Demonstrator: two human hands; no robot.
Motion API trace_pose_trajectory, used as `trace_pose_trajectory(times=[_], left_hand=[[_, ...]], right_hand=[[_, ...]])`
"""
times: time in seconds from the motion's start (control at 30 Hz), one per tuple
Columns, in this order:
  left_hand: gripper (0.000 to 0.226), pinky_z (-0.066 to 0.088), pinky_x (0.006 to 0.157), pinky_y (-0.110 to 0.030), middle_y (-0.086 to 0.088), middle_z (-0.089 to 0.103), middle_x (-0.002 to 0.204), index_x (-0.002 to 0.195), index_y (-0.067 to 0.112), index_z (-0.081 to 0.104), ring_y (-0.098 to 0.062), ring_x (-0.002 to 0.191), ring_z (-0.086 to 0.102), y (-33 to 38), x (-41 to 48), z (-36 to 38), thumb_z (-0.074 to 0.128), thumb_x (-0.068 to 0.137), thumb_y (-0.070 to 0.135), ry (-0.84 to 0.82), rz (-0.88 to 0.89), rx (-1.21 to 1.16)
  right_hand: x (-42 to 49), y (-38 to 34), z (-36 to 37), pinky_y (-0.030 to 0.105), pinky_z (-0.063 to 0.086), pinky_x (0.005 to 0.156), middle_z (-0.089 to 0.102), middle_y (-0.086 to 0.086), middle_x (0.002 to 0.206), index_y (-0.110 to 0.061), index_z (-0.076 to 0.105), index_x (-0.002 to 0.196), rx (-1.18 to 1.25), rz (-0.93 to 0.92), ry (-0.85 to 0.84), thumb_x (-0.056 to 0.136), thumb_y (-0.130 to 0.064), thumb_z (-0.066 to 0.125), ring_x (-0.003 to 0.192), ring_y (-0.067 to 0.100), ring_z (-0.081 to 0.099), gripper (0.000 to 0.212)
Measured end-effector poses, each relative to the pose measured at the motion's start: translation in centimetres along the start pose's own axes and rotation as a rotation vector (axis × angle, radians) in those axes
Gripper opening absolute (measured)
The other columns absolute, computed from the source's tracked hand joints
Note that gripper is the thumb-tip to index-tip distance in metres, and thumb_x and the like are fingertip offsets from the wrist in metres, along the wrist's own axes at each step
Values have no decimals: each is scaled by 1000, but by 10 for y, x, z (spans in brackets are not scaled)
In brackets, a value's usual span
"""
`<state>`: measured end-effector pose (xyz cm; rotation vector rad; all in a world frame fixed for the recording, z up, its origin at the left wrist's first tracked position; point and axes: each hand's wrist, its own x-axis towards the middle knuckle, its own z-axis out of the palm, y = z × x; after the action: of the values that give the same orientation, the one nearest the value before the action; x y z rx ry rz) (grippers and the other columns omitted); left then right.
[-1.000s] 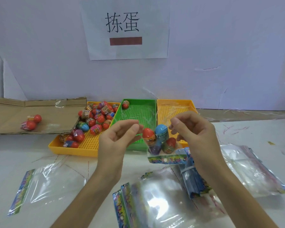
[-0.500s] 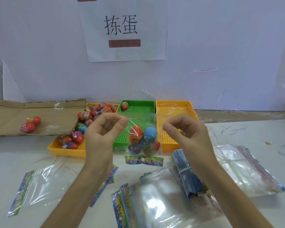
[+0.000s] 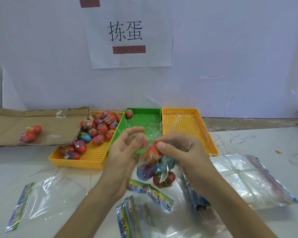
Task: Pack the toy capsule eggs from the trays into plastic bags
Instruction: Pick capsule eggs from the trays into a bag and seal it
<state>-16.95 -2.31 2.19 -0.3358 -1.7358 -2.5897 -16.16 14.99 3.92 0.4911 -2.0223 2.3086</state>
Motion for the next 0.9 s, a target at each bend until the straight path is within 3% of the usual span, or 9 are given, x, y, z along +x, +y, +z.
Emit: trace_pose_trajectory(times=[0.17, 0.27, 0.37, 0.53, 0.63, 0.73, 0.77, 0.83, 0.9], left_hand=[[83, 55, 83, -50, -24, 66, 100, 97, 1, 62, -31, 91, 64, -10, -8, 9, 81, 61, 74, -114, -144, 175], [58, 57, 77, -32, -4, 73, 73, 78, 15, 75, -19, 73, 70, -17, -15, 19, 75, 68, 72, -165, -214, 304], [43, 56, 74, -26, -5, 73, 69, 63, 19, 77, -15, 68, 69, -22, -17, 22, 65, 85, 54, -201, -180, 372], [34, 55, 74, -31, -9, 74, 70, 62, 16, 77, -19, 69, 69, -21, -16, 21, 71, 84, 42, -247, -198, 332], [40, 54, 71, -29, -10, 75, 71, 64, 22, 79, -19, 66, 68, -21, -19, 20, 66, 82, 55, -307, -159, 427], [40, 40, 57, -21, 10, 57, 52, 55, 32, 70, -12, 53, 50, -12, -17, 16, 63, 84, 59, -259, -60, 618], [38, 39, 57, -18, 14, 54, 50, 55, 30, 66, -7, 54, 49, -8, -14, 14, 64, 89, 49, -207, -53, 610], [27, 48, 65, -21, 9, 68, 62, 74, 21, 71, -12, 70, 61, 0, -6, 8, 61, 94, 36, -86, -93, 443], [55, 55, 70, -25, -3, 76, 93, 109, 14, 71, -18, 82, 69, 2, 2, 4, 65, 84, 64, -82, -84, 263]], right_hand=[[5, -9, -14, 29, 54, 53, 73, 8, 82, -11, 75, 85, 193, -5, 249, 66, -32, 84, 70, 21, 68, 29], [7, -11, -20, 39, 55, 68, 73, 14, 89, -4, 72, 93, 229, 16, 331, 65, -33, 79, 79, 29, 68, 41], [8, -11, -22, 43, 54, 83, 73, 17, 96, -2, 74, 96, 197, 28, 362, 70, -32, 77, 89, 30, 68, 39], [7, -16, -32, 33, 55, 62, 75, 11, 90, -10, 80, 89, 252, 101, 360, 75, -29, 73, 74, 22, 69, 24], [8, -15, -34, 30, 57, 65, 76, 11, 94, -9, 80, 90, 275, 129, 354, 74, -27, 73, 78, 21, 70, 25], [9, -16, -35, 31, 56, 69, 76, 11, 96, -6, 78, 98, 280, 179, 314, 72, -26, 73, 82, 21, 70, 34], [9, -17, -36, 31, 55, 68, 75, 11, 94, -7, 78, 97, 278, 191, 295, 70, -27, 74, 80, 21, 70, 34], [9, -17, -37, 28, 55, 65, 75, 11, 92, -9, 80, 92, 252, 211, 235, 66, -30, 76, 78, 20, 69, 33], [7, -16, -33, 27, 56, 63, 75, 12, 90, -7, 80, 89, 203, 239, 152, 63, -31, 78, 75, 21, 69, 35]])
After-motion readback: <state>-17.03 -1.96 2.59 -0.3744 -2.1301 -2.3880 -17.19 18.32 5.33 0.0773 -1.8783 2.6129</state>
